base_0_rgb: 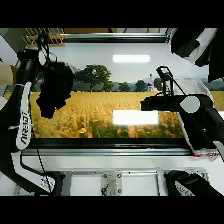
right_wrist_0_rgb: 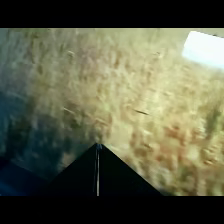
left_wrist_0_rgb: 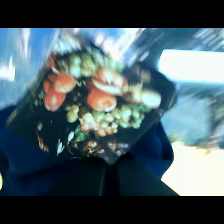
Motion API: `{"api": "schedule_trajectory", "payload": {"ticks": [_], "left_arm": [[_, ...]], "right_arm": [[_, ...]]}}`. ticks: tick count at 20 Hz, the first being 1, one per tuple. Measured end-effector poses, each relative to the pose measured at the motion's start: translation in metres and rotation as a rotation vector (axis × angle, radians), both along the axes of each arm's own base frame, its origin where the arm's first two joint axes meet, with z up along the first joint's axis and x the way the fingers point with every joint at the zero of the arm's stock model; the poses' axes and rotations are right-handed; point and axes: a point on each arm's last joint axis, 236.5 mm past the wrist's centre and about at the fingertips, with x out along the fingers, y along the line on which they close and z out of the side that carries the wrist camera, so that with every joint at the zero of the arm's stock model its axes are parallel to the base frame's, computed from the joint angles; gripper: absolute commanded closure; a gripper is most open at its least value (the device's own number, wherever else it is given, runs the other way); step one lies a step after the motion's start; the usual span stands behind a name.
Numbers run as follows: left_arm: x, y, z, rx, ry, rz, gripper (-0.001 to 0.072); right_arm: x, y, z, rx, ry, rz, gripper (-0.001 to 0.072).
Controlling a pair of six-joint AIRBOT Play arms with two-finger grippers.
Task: Fold the clothes and pants, and hang the long-sleeved shirts on hangers.
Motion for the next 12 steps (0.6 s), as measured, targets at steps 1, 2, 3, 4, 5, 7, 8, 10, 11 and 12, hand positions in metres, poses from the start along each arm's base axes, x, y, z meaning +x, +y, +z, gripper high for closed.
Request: {"api": "schedule_trajectory", "payload": {"ticks": [1,2,3,4,5,7,8,10,11,12], "left_arm": [[-0.003,-0.02,0.038,-0.007,-0.07,-0.037,0.0701],[-0.012,-0.041,0.076,-0.015,-0.14,-0.077,0.0701],[-0.025,-0.064,0.116,-0.029,-0.214,-0.122,0.0701],[-0.04,-0.084,0.146,-0.04,-0.269,-0.166,0.0701],[-0.059,-0.105,0.173,-0.055,-0.318,-0.213,0.0702],[-0.101,-0.141,0.212,-0.087,-0.389,-0.307,0.0702],[-0.123,-0.159,0.225,-0.103,-0.413,-0.357,0.0701],[-0.162,-0.192,0.241,-0.136,-0.454,-0.457,0.0701],[-0.179,-0.205,0.248,-0.155,-0.478,-0.504,0.0702],[-0.192,-0.214,0.252,-0.169,-0.498,-0.536,0.0701]], "right_arm": [[0.0,0.0,0.0,0.001,-0.001,-0.001,0.0696],[0.0,0.001,0.0,0.004,0.001,-0.001,0.0695],[-0.002,0.002,0.0,0.009,0.009,0.002,0.0699],[-0.004,0.003,-0.001,0.014,0.022,0.006,0.0699],[-0.007,0.005,-0.001,0.018,0.029,0.013,0.07],[-0.004,-0.002,0.008,0.015,0.006,0.008,0.07],[0.0,-0.01,0.018,0.008,-0.025,-0.01,0.07],[0.013,-0.035,0.047,0.0,-0.122,-0.072,0.07],[0.018,-0.048,0.063,0.0,-0.175,-0.11,0.07],[0.022,-0.063,0.081,0.002,-0.23,-0.152,0.07]]}}
